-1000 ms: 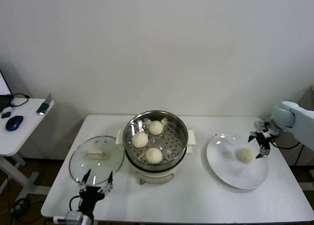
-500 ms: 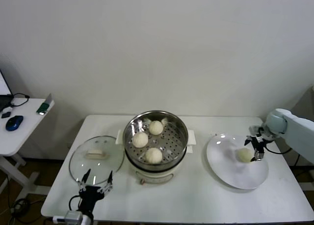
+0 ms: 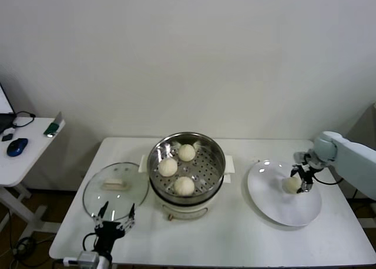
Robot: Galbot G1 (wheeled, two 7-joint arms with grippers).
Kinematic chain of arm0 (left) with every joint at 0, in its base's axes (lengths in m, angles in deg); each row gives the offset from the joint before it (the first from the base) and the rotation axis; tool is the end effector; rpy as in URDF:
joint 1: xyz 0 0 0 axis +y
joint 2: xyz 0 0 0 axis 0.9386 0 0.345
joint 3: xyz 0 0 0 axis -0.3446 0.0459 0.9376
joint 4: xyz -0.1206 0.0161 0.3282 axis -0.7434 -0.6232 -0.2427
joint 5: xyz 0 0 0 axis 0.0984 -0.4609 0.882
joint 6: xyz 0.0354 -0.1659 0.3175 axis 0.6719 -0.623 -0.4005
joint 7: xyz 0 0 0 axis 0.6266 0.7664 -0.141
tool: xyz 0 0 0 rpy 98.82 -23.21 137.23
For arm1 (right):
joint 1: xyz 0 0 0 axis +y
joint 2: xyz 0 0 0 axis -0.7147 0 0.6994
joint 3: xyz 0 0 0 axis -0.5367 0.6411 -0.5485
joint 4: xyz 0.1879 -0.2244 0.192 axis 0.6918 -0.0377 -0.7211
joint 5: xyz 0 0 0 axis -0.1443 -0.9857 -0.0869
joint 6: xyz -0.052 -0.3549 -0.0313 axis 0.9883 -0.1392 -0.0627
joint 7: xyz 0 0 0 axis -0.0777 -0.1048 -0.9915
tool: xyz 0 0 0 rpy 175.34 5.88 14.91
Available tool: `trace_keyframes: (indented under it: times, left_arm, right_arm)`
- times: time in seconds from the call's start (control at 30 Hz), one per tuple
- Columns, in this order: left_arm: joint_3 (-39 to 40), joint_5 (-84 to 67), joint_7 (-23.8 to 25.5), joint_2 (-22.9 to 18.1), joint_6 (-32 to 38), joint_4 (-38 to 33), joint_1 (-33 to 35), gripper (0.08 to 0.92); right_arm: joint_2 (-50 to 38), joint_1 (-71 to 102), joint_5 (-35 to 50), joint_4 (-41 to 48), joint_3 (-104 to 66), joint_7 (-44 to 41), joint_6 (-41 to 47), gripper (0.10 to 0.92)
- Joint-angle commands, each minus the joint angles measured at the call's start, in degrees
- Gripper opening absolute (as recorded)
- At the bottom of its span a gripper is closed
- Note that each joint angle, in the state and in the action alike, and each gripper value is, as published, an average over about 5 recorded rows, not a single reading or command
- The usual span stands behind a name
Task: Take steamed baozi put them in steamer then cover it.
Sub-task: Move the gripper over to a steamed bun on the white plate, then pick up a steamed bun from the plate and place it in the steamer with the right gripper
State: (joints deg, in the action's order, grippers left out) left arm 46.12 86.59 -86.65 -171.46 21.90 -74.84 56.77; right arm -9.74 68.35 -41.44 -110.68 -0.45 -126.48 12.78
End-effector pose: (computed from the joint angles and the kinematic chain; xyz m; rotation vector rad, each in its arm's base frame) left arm 0.1445 0.0508 -0.3534 -0.0247 -2.8818 -0.1207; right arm 0.5365 -0.2572 -0.2373 1.1619 -1.2823 1.2909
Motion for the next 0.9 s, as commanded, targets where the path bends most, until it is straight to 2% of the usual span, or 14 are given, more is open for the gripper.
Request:
trace_keyframes:
  times: [0.03,0.2,0.37,0.6,0.77,0.9]
  left_arm:
    - [0.0,-0.1,0.0,0.0,-0.1,0.1,-0.1,0.823]
    - [0.0,-0.2,0.0,0.0,-0.1,0.1,-0.2,0.823]
    - [0.1,-0.2,0.0,0.0,-0.2,0.2,-0.3,0.823]
    - [0.3,-0.1,0.0,0.2,-0.3,0.0,-0.4,0.823]
    - [0.5,-0.1,0.2,0.6,-0.6,-0.5,-0.4,0.823]
    - [0.4,-0.2,0.2,1.0,-0.7,-0.7,-0.5,0.823]
  right_arm:
    - [0.4,-0.7,-0.6,0.4,0.5,-0.3,0.0,0.699]
    - [0.2,-5.1,0.6,-1.1,3.6,-0.4,0.3,0.673]
    - [-0.8,-19.0,6.6,-8.3,16.9,-0.3,1.6,0.665]
    - [2.6,-48.7,23.3,-24.2,40.8,0.1,6.7,0.663]
    - [7.6,-62.1,36.0,-33.6,44.9,1.3,12.2,0.668]
    - [11.1,-65.2,45.4,-38.6,42.7,3.2,16.3,0.663]
